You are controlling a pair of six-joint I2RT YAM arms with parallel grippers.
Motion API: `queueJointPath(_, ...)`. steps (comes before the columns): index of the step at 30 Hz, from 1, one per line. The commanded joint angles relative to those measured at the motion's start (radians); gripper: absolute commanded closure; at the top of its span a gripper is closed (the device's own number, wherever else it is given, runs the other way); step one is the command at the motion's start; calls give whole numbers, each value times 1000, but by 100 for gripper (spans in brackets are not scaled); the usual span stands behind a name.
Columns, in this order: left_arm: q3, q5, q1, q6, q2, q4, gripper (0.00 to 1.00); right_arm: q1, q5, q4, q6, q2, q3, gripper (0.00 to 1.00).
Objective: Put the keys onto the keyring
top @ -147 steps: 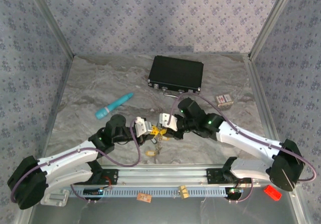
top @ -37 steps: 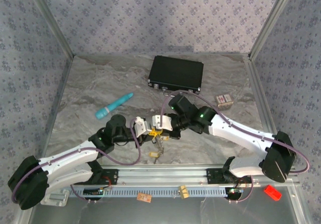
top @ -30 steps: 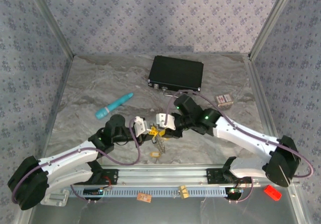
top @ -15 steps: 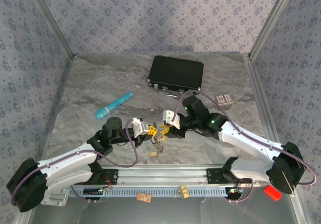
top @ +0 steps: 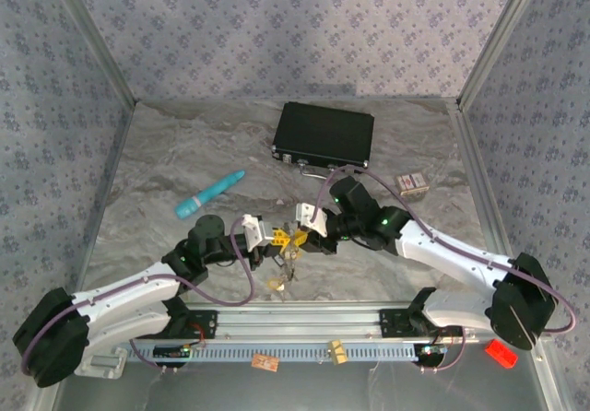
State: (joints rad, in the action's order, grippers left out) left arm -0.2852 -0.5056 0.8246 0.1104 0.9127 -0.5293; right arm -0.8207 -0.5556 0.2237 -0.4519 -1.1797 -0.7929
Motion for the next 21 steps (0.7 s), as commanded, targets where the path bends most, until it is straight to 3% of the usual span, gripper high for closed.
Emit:
queueJointPath(1, -8, -19, 1, -11, -1, -96, 100, -5, 6, -41, 12, 56, 27, 74)
queueJointPath(13, -8, -25, 0, -17, 11, -112, 100, -14, -10, -82, 25, 40, 26, 77)
queueJointPath(16, -8, -25, -1, -21, 19, -124, 100, -17, -10, -110, 36, 31, 21, 83)
queueJointPath(19, -14, -18, -1, -27, 28, -122, 100, -18, -5, -119, 36, 19, 14, 99)
queueJointPath(21, -18, 5, 0, -30, 26, -99, 86, -21, 16, -96, 25, 20, 4, 100)
